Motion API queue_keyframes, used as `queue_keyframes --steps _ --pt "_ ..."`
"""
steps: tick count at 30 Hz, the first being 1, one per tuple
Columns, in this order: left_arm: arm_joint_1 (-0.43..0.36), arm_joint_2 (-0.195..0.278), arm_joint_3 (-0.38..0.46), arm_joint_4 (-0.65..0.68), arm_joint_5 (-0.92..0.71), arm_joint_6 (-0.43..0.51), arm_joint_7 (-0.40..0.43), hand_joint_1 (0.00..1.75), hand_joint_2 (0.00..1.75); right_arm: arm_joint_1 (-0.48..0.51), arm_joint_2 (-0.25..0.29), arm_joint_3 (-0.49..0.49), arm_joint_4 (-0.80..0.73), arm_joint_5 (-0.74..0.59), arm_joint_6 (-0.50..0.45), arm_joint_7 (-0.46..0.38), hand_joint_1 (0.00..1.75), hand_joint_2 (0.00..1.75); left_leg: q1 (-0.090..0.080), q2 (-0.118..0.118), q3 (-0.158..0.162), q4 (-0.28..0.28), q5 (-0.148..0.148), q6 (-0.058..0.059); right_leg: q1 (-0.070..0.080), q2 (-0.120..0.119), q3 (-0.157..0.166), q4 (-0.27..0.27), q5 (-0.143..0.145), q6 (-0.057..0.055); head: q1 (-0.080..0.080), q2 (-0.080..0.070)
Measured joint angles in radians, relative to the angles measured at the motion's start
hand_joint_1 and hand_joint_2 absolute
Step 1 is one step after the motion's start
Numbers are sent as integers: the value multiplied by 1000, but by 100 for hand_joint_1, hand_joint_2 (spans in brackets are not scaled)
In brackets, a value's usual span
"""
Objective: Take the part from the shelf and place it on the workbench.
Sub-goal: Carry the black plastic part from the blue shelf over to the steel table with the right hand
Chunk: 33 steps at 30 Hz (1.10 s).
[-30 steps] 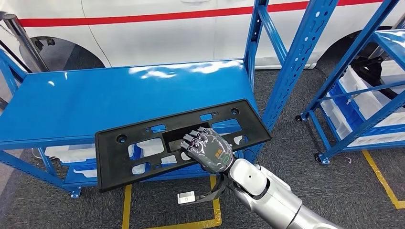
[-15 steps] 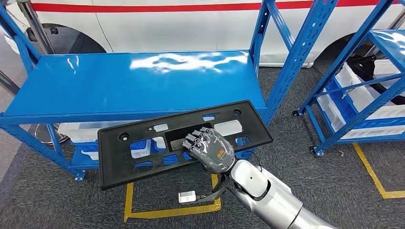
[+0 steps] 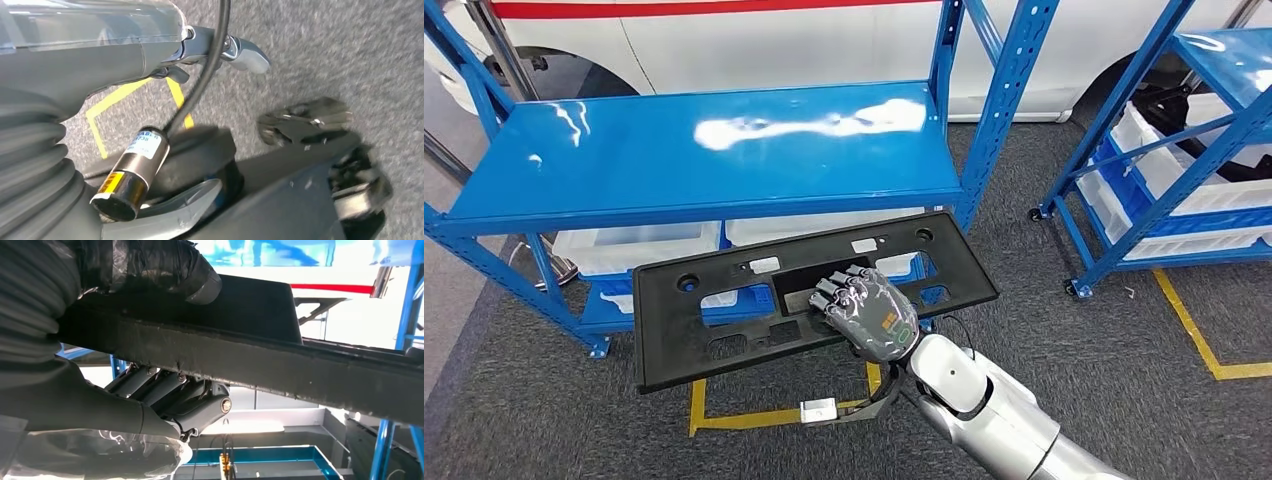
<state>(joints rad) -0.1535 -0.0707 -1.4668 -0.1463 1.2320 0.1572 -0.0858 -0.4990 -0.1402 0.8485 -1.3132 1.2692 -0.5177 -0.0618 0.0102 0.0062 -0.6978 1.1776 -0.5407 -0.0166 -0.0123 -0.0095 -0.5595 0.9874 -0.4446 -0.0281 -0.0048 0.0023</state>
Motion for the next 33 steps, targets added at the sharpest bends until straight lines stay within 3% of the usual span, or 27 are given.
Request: queue_keyframes --steps 1,2,3,5,6,8,11,12,13,15,16,19,22,24,25,26,28,29,30,31,33 --pt "-1 1 0 0 0 0 -1 0 175 1 0 0 0 0 0 0 166 175 2 0 -9 61 -26 -5 0 -1 -16 2 11 2 0 0" --pt "-1 1 0 0 0 0 -1 0 175 2 0 0 0 0 0 0 166 175 4 0 -9 103 -28 -9 -2 -1 -33 5 22 4 0 0" --pt "-1 2 0 0 0 0 -1 0 175 4 0 0 0 0 0 0 166 175 7 0 8 112 -8 -14 -4 -2 -49 8 32 8 0 0" --pt "1 5 -1 1 0 0 -1 0 175 7 0 0 0 0 0 0 166 175 17 0 86 24 45 -26 -10 -1 -79 21 46 19 0 0" --pt "3 5 -2 1 0 0 -1 0 175 7 0 -1 0 0 0 1 166 175 19 -3 135 -46 51 -33 -10 0 -92 29 52 26 0 0" --pt "8 4 -4 1 -1 -1 -1 0 175 8 0 -2 -1 0 0 2 166 175 20 -10 195 -145 29 -29 -5 2 -110 41 65 39 0 0" --pt "13 6 -6 1 -1 -1 0 0 175 16 0 -3 0 1 -1 3 166 175 17 -12 187 -160 29 1 -3 4 -123 46 79 53 1 0" --pt "13 6 -7 1 -1 -1 2 0 175 19 0 -3 1 1 -1 4 166 175 17 -10 179 -160 37 13 -6 5 -130 60 59 56 2 0" --pt "13 7 -7 1 -1 -1 5 0 175 23 -1 -4 2 1 -2 4 166 175 16 -7 169 -160 46 25 -8 5 -142 93 21 59 2 0" --pt "12 7 -7 1 -1 -1 9 0 175 27 -1 -4 4 1 -3 4 166 175 12 -5 158 -159 57 37 -10 5 -159 156 -50 60 3 0" --pt "12 7 -7 1 -1 -1 10 0 175 27 -1 -4 4 1 -3 4 166 175 11 -4 155 -159 58 38 -10 5 -163 173 -65 61 3 0" --pt "12 7 -7 1 -1 -1 10 0 175 27 -1 -4 4 1 -3 4 166 175 11 -4 155 -159 59 38 -10 5 -163 174 -66 61 3 0" --pt "12 7 -7 1 -1 -1 11 0 175 28 -1 -4 5 1 -4 4 166 175 10 -4 151 -159 62 39 -10 5 -170 203 -86 61 3 0" --pt "12 7 -7 1 -1 -1 12 0 175 31 -2 -4 6 1 -5 4 166 175 5 -3 140 -159 71 42 -6 5 -184 273 -120 60 2 0" --pt "12 7 -8 1 -2 -1 12 0 175 34 -2 -5 9 1 -7 5 166 175 0 -2 129 -158 79 45 -2 6 -185 312 -126 55 2 0" --pt "11 7 -9 1 -5 -1 11 0 175 38 -3 -8 11 1 -11 6 166 175 -11 -2 113 -157 92 49 11 7 -142 290 -109 33 2 0" --pt "8 7 -14 1 -10 1 6 0 175 45 -4 -17 15 1 -21 7 166 175 -23 -1 84 -164 132 46 40 10 -20 132 -62 -19 2 0" --pt "7 8 -16 1 -11 3 3 0 175 46 -4 -20 17 0 -24 6 166 175 -27 -1 74 -167 145 41 48 9 36 36 -41 -40 2 0" --pt "6 10 -17 2 -11 4 0 0 175 45 -4 -21 17 0 -26 6 166 175 -26 -2 66 -165 140 33 46 6 48 -5 -37 -44 1 0" --pt "6 13 -17 2 -11 4 0 0 175 45 -3 -21 18 0 -26 6 166 175 -26 -3 58 -146 111 27 40 4 43 -16 -22 -44 1 0" --pt "4 18 -18 2 -11 4 -3 0 175 45 -2 -21 19 0 -26 5 166 175 -19 -5 33 -50 16 12 33 0 19 -21 1 -39 0 0"
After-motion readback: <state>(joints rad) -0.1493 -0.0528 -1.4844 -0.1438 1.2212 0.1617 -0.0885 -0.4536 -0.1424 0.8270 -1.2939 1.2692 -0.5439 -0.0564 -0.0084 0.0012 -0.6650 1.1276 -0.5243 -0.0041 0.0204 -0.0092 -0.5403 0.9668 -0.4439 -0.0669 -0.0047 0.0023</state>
